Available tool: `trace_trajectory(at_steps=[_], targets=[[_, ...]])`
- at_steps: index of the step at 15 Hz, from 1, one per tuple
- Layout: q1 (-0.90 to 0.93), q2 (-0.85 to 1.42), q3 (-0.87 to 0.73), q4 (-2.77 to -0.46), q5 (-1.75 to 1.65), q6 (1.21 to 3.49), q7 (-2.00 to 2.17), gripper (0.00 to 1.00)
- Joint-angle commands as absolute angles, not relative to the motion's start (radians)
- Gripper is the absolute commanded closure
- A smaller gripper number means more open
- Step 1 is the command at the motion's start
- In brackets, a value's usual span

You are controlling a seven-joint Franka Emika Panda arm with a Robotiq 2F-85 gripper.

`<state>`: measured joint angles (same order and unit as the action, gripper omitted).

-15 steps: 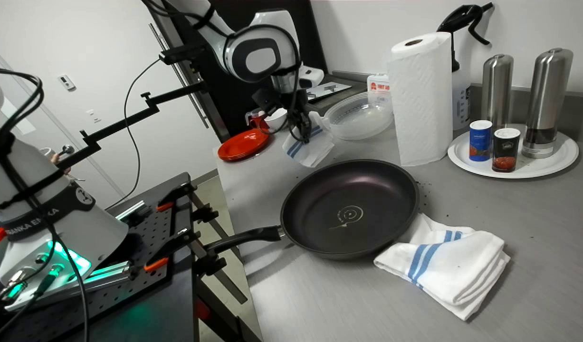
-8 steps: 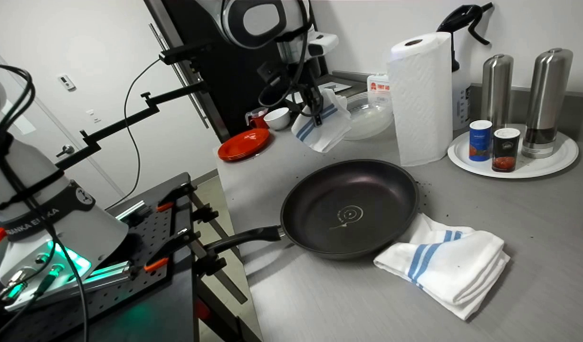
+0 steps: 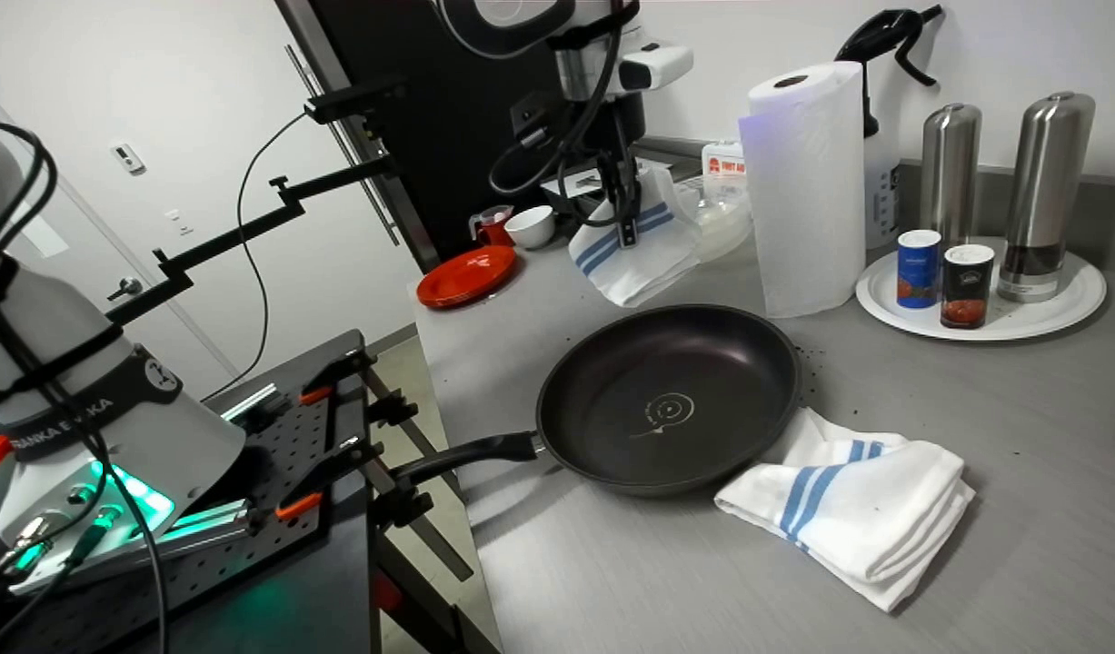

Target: Use the cloth to wipe the pan

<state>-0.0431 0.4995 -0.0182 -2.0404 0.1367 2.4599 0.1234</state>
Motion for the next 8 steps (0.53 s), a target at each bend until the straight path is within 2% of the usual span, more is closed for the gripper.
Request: trace_trajectory(at_steps=[1, 8], targets=[[-0.070, 0.506, -0.025, -2.013, 0.179, 2.374, 0.144, 0.96], [-0.114, 0.542, 0.008, -2.028, 0.323, 2.393, 0.123, 0.96]])
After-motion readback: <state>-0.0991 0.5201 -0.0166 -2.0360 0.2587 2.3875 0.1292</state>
